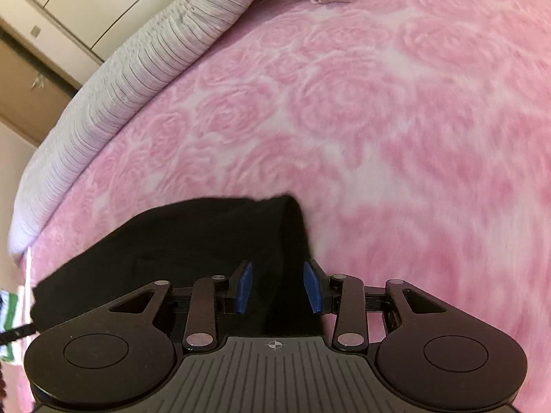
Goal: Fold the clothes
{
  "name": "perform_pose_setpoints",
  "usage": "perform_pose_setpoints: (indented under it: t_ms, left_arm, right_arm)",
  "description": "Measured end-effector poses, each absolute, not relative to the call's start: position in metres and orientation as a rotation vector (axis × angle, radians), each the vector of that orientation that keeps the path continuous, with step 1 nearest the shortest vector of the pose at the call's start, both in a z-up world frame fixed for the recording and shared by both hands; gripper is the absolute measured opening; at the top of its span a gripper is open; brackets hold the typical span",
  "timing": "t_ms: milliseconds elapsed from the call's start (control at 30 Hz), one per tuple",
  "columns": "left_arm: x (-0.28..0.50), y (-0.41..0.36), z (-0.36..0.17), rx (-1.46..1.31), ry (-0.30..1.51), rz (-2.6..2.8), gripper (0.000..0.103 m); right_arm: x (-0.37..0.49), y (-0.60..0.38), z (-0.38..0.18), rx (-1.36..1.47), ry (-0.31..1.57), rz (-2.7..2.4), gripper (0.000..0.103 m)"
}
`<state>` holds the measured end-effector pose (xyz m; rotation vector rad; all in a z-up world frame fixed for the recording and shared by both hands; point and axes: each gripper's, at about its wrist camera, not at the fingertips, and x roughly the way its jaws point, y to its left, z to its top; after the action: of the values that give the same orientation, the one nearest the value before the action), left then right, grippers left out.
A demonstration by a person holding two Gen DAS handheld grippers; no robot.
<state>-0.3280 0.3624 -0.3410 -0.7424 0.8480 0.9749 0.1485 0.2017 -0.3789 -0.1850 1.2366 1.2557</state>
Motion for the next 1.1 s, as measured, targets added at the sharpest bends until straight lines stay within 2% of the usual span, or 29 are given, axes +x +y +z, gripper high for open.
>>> perform_pose_setpoints:
  t_ms: [100,167,200,300,400,567,633,667,733,800,867,1100]
  left_arm:
    - [-0.317,0.369,-0.347,-0.745,0.867,0.982,0.047]
    - [-0.311,0.373,-0.351,-0.743,0.878,0.983,0.047]
    - [-0.309,0.376,-0.352,-0.738,0.881,0.983,0.047]
    - [-0.302,0.385,-0.353,-0.711,0.879,0.980,0.047]
    - [-0.299,0.401,-0.357,-0.670,0.865,0.976,0.047]
    - [-0.294,0.436,-0.372,-0.585,0.906,0.932,0.046]
    - [-0.293,0.448,-0.374,-0.511,0.931,0.884,0.046]
    - [-0.292,0.453,-0.375,-0.473,0.943,0.858,0.046]
    - [-0.290,0.464,-0.378,-0.405,0.964,0.804,0.047]
    - [-0.287,0.476,-0.383,-0.336,0.985,0.737,0.047]
    - [-0.281,0.488,-0.391,-0.286,1.012,0.650,0.048]
    - [-0.276,0.515,-0.421,-0.124,1.174,0.400,0.049]
  right_arm:
    - [0.153,0.214,-0.384,-0.192,1.232,1.321,0.037]
    - [0.152,0.222,-0.386,-0.211,1.240,1.375,0.021]
    - [0.153,0.224,-0.385,-0.213,1.229,1.396,0.002]
    - [0.164,0.224,-0.377,-0.131,1.181,1.419,0.001]
    - [0.179,0.223,-0.388,-0.035,1.218,1.286,0.002]
    - [0.171,0.243,-0.395,-0.184,1.278,1.224,0.008]
    - [0.169,0.246,-0.378,-0.294,1.234,1.222,0.020]
    - [0.166,0.248,-0.367,-0.356,1.179,1.232,0.022]
    - [0.159,0.253,-0.349,-0.467,1.069,1.267,0.037]
    - [0.150,0.261,-0.335,-0.563,0.958,1.325,0.044]
    - [0.138,0.278,-0.334,-0.630,0.915,1.418,0.045]
    - [0.100,0.336,-0.369,-0.823,0.940,1.617,0.045]
